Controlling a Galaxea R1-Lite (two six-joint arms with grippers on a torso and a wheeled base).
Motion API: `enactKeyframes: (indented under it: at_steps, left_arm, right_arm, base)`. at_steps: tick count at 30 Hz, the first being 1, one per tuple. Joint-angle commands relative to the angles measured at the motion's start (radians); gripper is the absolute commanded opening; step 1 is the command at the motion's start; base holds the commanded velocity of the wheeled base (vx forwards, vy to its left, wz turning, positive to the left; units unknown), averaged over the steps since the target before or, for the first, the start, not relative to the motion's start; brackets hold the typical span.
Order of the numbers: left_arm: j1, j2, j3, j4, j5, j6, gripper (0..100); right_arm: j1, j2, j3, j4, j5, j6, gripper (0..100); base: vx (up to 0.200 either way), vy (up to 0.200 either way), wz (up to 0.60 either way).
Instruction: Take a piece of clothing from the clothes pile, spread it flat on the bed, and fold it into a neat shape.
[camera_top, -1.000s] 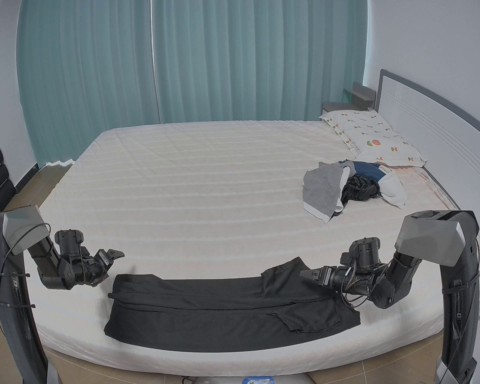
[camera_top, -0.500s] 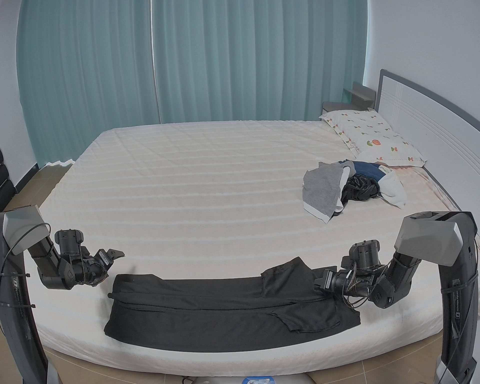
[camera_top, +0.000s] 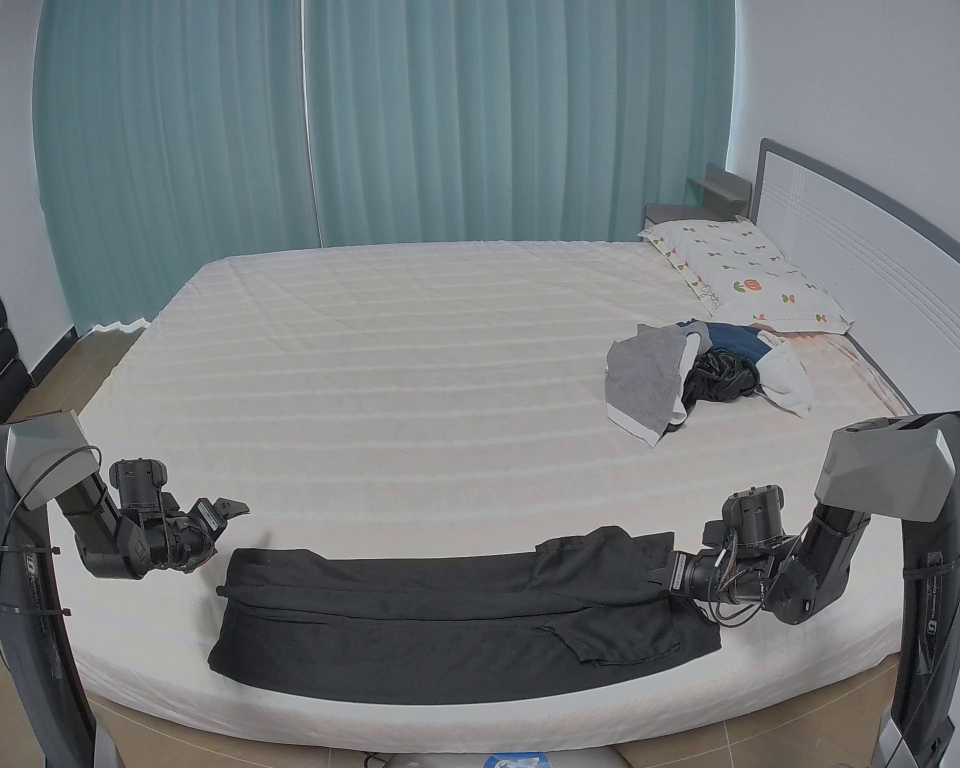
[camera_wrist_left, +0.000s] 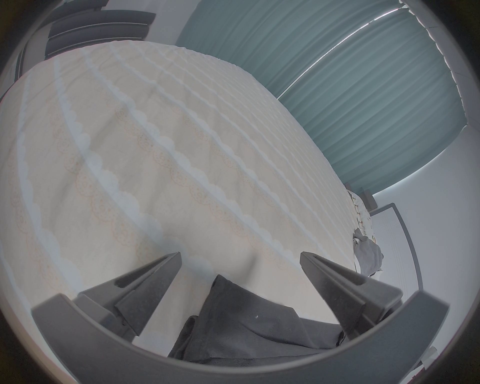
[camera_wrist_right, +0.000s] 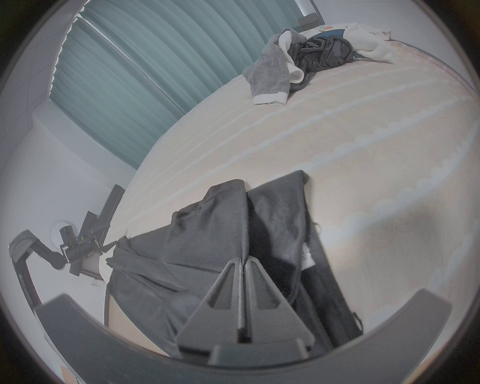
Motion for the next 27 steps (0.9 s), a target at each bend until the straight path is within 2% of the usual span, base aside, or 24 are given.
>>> enactKeyframes:
  at_steps: [1, 6, 12, 13, 16, 21, 27]
  left_arm:
    - [0.001, 0.002, 0.000, 0.000, -0.001, 0.000, 100]
    - [0.001, 0.002, 0.000, 0.000, 0.001, 0.001, 100]
    - [0.001, 0.002, 0.000, 0.000, 0.001, 0.000, 100]
    - [0.001, 0.002, 0.000, 0.000, 0.001, 0.000, 100]
    - [0.001, 0.002, 0.000, 0.000, -0.001, 0.000, 100]
    - [0.002, -0.003, 0.000, -0.002, -0.002, -0.007, 100]
    - [0.004, -0.076, 0.019, 0.003, -0.002, -0.019, 100]
  right_arm:
    - [-0.009, -0.018, 0.041, -0.001, 0.010, -0.029, 0]
    - [-0.009, -0.021, 0.092, -0.054, 0.052, -0.068, 0]
    - [-0.006, -0.011, 0.112, -0.090, 0.053, -0.080, 0]
    - [-0.006, -0.010, 0.115, -0.088, 0.053, -0.083, 100]
    - [-0.006, -0.001, 0.122, -0.087, 0.053, -0.114, 100]
    - [-0.010, -0.022, 0.119, -0.096, 0.056, -0.103, 100]
    - [-0.012, -0.100, 0.075, -0.096, 0.053, 0.023, 100]
  base:
    - [0.000, 0.000, 0.00]
    - [0.000, 0.000, 0.00]
    - [0.000, 0.000, 0.00]
    - [0.000, 0.000, 0.00]
    - [0.000, 0.000, 0.00]
    - [0.000, 0.000, 0.00]
    - [0.000, 0.000, 0.00]
